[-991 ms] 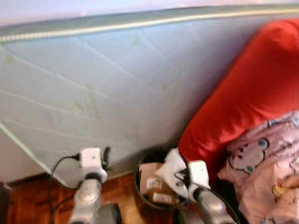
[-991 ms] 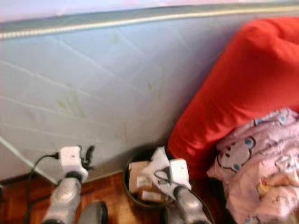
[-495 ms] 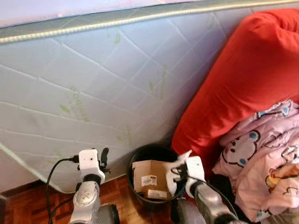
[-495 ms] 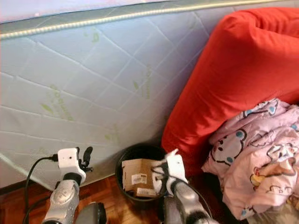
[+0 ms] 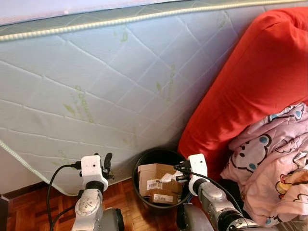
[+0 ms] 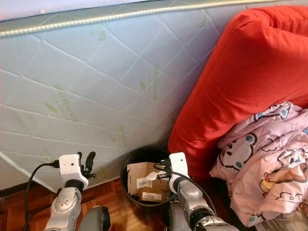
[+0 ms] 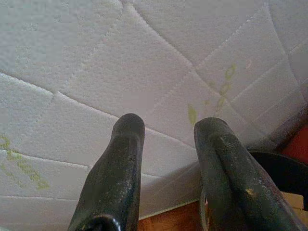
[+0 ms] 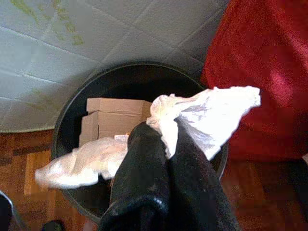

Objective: Clean up the room

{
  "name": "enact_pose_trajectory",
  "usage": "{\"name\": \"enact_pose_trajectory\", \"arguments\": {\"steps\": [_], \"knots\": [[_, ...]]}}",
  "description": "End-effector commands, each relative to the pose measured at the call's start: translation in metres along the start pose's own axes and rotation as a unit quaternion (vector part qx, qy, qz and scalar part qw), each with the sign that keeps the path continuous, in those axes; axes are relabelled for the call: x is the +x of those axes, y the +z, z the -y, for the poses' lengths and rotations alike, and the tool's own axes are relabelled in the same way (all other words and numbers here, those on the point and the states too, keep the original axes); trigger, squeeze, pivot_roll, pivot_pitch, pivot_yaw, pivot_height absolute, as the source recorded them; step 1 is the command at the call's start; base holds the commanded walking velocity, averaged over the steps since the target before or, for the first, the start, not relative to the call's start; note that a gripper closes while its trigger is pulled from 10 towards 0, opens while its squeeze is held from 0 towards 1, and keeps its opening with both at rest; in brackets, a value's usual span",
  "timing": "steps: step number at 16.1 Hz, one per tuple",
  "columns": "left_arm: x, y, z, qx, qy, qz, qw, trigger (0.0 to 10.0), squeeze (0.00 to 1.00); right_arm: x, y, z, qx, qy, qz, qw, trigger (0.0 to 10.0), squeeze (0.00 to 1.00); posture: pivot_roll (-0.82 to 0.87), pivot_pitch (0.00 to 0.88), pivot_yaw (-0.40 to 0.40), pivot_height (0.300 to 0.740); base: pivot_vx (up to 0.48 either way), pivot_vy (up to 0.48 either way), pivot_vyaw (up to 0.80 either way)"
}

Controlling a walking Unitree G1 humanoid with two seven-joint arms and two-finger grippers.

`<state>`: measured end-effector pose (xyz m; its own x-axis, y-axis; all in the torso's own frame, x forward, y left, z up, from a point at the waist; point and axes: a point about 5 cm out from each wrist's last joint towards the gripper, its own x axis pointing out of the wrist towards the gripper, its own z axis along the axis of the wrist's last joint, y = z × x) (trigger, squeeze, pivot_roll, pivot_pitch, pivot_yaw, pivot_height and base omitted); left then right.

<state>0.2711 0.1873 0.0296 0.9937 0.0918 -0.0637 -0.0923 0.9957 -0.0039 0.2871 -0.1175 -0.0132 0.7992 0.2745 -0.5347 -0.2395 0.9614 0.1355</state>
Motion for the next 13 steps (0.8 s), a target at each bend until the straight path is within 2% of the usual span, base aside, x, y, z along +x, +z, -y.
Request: {"name": "enact_pose_trajectory", "arguments": {"steps": [1, 10, 11, 13], "knots": [[-0.0027, -0.0020, 0.0008, 0.003, 0.000, -0.007, 1.000, 10.0, 0.00, -0.0006, -0.0031, -0.0009, 0.006, 0.009, -0.007, 1.000, 10.0, 0.00, -0.01, 0.135, -0.056, 0.618, 0.000, 0.000, 0.00], [-0.0063, 0.0003, -0.0003, 0.005, 0.000, -0.007, 1.000, 10.0, 0.00, 0.0002, -0.0026, -0.0037, 0.000, 0.021, -0.012, 1.000, 10.0, 0.00, 0.00, 0.145, -0.053, 0.618, 0.000, 0.000, 0.00], [-0.0073, 0.0003, -0.0005, 0.005, 0.000, -0.007, 1.000, 10.0, 0.00, 0.0003, -0.0032, -0.0044, 0.000, 0.022, -0.014, 1.000, 10.0, 1.00, 0.00, 0.150, -0.053, 0.618, 0.000, 0.000, 0.00], [-0.0107, 0.0002, -0.0008, 0.006, 0.000, -0.007, 1.000, 10.0, 0.00, -0.0001, -0.0054, -0.0045, 0.000, 0.021, -0.019, 1.000, 10.0, 1.00, 0.00, 0.164, -0.052, 0.618, 0.000, 0.000, 0.00]]}}
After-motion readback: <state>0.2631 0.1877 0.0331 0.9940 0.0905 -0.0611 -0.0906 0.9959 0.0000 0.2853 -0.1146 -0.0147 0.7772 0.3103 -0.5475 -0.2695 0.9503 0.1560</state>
